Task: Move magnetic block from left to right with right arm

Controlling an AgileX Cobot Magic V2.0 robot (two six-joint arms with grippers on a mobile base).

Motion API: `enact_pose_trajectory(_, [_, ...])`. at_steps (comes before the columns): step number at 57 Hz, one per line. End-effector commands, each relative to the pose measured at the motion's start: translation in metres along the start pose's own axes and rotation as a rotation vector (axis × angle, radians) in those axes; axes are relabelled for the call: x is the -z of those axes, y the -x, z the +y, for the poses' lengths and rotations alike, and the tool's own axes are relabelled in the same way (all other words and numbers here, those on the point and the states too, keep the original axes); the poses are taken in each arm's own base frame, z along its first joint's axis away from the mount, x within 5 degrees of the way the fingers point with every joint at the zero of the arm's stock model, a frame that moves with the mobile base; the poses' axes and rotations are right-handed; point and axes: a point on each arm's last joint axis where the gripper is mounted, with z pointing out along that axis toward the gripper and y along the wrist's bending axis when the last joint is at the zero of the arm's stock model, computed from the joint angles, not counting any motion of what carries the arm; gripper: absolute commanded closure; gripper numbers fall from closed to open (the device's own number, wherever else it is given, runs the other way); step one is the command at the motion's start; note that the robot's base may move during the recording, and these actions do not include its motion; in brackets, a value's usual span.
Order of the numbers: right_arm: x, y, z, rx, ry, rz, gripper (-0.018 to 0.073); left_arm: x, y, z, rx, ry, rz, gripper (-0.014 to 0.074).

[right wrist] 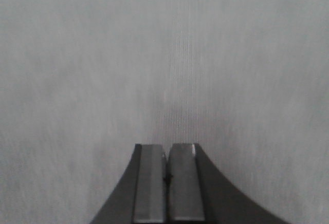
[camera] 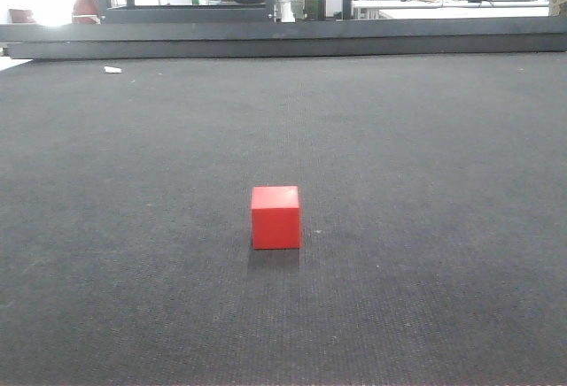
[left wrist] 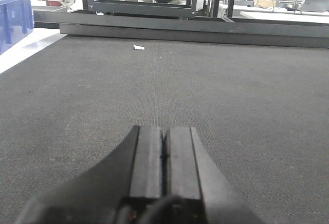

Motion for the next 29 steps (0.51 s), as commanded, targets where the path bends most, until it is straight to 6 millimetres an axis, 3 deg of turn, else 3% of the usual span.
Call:
enact_pose_trajectory(1, [-0.005, 0.023, 0.005, 0.004, 0.013, 0.018, 0.0478, 0.001, 0.005, 0.000, 0.011, -0.005, -0.087, 0.0722])
enact_pose_trajectory(6, [-0.011, 0.030, 0.012, 0.024, 0.040, 0.068, 0.0384, 0.001, 0.005, 0.000, 0.011, -0.005, -0.087, 0.0722])
enact_pose_trajectory(15, [-0.024, 0.042, 0.029, 0.009, 0.067, 0.126, 0.0026, 0.001, 0.005, 0.000, 0.011, -0.005, -0.087, 0.0722])
enact_pose_trajectory(19, [-0.029, 0.046, 0.037, -0.038, 0.069, 0.171, -0.0084, 0.001, 0.005, 0.000, 0.011, -0.005, -0.087, 0.0722])
enact_pose_trajectory(29, [-0.037, 0.060, 0.063, -0.138, 0.092, 0.263, -0.0071, 0.001, 0.005, 0.000, 0.011, -0.005, -0.087, 0.0722])
